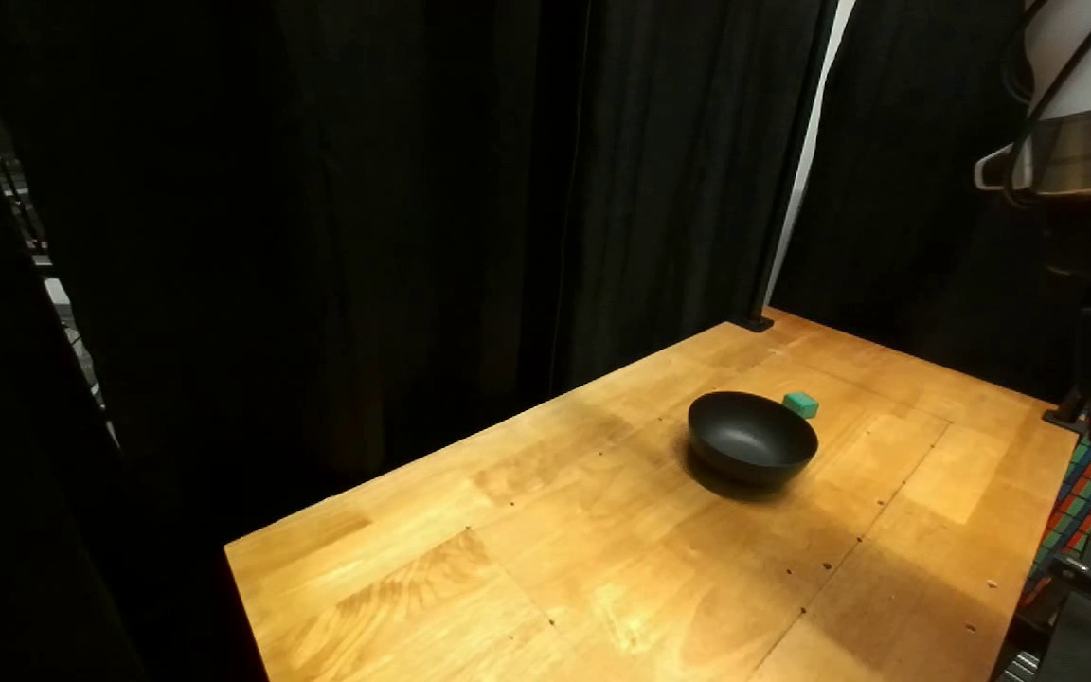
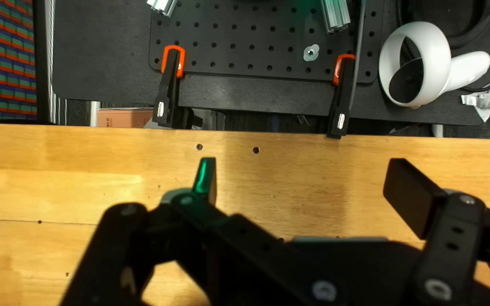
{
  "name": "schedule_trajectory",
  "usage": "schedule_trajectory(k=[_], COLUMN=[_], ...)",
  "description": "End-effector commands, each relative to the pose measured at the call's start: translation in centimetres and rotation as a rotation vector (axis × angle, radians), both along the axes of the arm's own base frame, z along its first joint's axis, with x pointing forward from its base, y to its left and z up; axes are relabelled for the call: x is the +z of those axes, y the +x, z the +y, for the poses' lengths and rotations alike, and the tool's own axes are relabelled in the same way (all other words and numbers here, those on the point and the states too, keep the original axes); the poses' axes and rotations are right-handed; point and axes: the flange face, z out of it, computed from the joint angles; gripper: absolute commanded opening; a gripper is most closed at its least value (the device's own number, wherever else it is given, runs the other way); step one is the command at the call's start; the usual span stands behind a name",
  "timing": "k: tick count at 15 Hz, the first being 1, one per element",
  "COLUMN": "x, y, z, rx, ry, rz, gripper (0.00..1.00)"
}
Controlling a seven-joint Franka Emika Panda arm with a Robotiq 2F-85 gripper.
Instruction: Put the green cube in the black bowl
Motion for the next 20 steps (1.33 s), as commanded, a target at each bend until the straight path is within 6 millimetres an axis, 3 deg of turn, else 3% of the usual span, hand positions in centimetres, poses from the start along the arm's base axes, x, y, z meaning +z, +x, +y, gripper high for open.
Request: schedule_trajectory(k=[1, 5, 7, 12, 16, 20], x=[0.0, 0.0, 2.0, 2.1, -1.1, -6.1], y=[0.0, 0.0, 1.2, 3.8, 8.0, 13.2], z=[0.0, 0.0, 1.0, 2.3, 0.6, -4.5], rx=[0.000, 0.000, -0.024, -0.163, -0.356, -0.579], ry=[0.000, 0.000, -0.103, -0.314, -0.401, -0.459], rz=[0.001, 0.001, -0.088, -0.210, -0.292, -0.328], gripper=[1.00, 1.00, 1.00, 1.00, 1.00, 1.00])
